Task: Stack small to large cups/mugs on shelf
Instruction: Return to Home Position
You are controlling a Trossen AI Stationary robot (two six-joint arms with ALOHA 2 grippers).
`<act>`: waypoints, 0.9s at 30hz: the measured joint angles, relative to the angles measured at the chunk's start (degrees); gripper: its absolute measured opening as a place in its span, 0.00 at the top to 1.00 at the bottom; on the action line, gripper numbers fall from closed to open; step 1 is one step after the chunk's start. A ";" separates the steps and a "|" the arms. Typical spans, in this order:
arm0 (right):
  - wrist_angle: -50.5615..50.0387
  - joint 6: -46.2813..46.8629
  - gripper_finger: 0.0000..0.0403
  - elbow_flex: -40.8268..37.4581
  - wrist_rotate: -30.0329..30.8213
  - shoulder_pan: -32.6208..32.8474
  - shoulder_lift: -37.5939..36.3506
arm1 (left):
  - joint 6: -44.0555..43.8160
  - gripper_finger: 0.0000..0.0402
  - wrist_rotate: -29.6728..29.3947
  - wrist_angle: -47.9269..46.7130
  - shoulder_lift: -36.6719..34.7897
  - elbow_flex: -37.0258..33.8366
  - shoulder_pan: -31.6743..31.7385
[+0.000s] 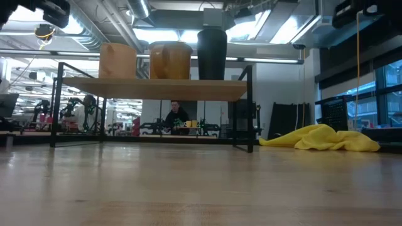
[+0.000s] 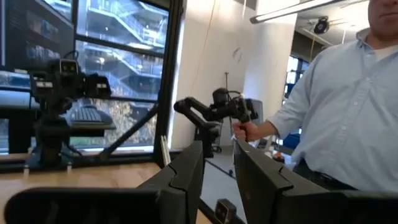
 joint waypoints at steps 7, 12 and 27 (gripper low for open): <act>0.93 -0.43 0.63 -2.82 2.18 -0.01 0.00 | -0.56 0.78 -0.26 1.94 0.00 -3.36 0.00; 2.75 -2.90 0.63 -4.10 -0.92 0.03 0.00 | -1.69 0.78 -0.32 4.66 -0.01 -7.15 0.00; -16.03 -7.55 0.63 -4.10 -4.38 0.03 0.13 | -3.45 0.78 -6.82 -7.55 0.74 -7.31 0.11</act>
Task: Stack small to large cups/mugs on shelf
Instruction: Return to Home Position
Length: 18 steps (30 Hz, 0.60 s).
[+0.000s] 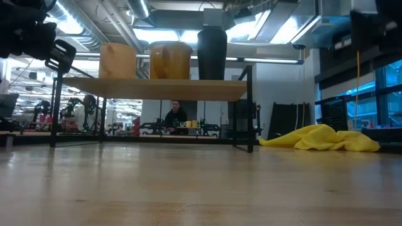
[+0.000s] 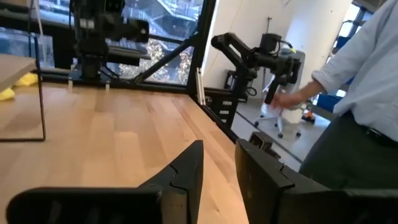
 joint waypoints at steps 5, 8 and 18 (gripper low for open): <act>-7.03 2.64 0.63 0.00 0.02 0.00 0.02 | 0.48 0.78 0.01 0.02 -0.06 0.00 0.00; -9.13 2.59 0.63 0.01 0.02 0.00 0.00 | 0.48 0.78 0.03 0.02 -0.07 0.00 0.00; -9.48 2.48 0.63 0.02 0.04 0.00 0.00 | 0.50 0.78 0.06 0.01 -0.05 0.00 0.00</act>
